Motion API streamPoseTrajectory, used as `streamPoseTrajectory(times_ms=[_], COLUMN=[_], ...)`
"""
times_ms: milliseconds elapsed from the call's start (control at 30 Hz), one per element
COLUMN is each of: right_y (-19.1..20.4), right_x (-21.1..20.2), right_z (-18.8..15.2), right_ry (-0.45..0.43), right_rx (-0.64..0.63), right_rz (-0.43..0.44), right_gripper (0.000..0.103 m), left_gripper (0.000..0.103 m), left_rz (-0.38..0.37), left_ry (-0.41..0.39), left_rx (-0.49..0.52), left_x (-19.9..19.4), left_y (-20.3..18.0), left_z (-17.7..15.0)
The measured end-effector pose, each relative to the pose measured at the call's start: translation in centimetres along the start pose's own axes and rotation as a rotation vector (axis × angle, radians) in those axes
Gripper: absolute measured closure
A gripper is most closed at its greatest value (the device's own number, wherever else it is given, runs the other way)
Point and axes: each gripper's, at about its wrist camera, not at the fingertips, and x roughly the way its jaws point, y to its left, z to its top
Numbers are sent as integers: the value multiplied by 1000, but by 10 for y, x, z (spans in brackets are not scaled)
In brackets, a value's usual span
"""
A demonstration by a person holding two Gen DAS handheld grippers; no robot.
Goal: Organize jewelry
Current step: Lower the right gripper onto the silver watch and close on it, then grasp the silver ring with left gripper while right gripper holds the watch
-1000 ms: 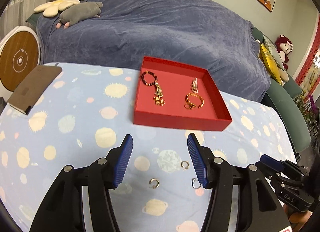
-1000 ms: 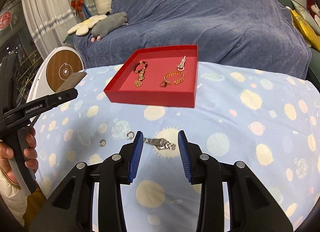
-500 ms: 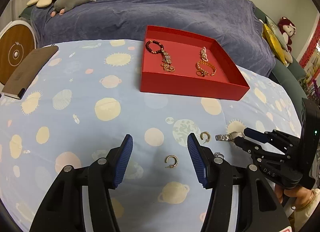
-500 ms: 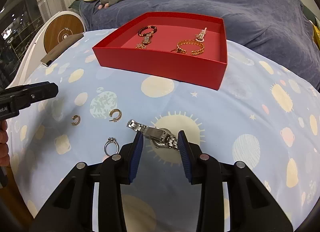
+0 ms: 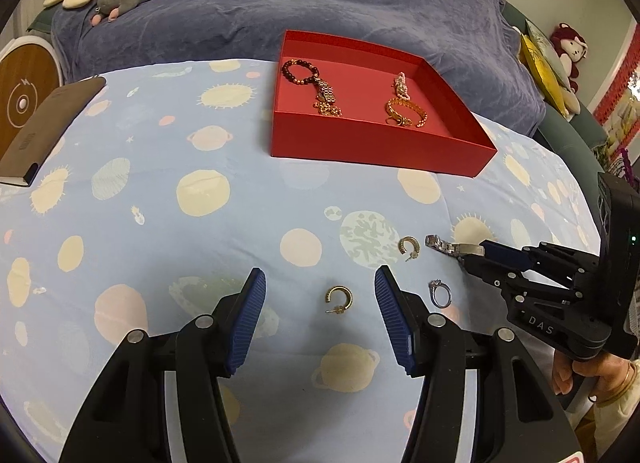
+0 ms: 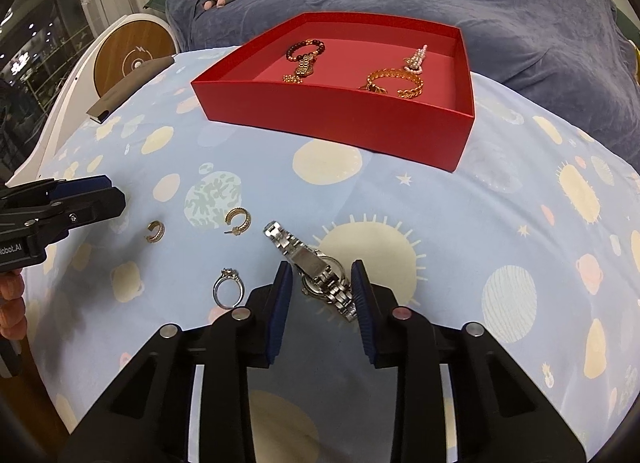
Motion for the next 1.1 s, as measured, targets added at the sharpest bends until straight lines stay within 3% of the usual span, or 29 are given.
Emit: streamPoseTrajectory(times_ms=[767,1100], right_y=[-1,-12], right_x=[-8,-19], right_z=[-15,-26], right_ry=[16,35], right_rx=[36,91], right_rz=[22,0], right_gripper=[87,88], left_gripper=[48,48], left_rz=[-39,-85], left_ry=[22,21], left_rx=[48,124], left_x=[14,23], left_y=[-23,-58], left_z=[-7,-16])
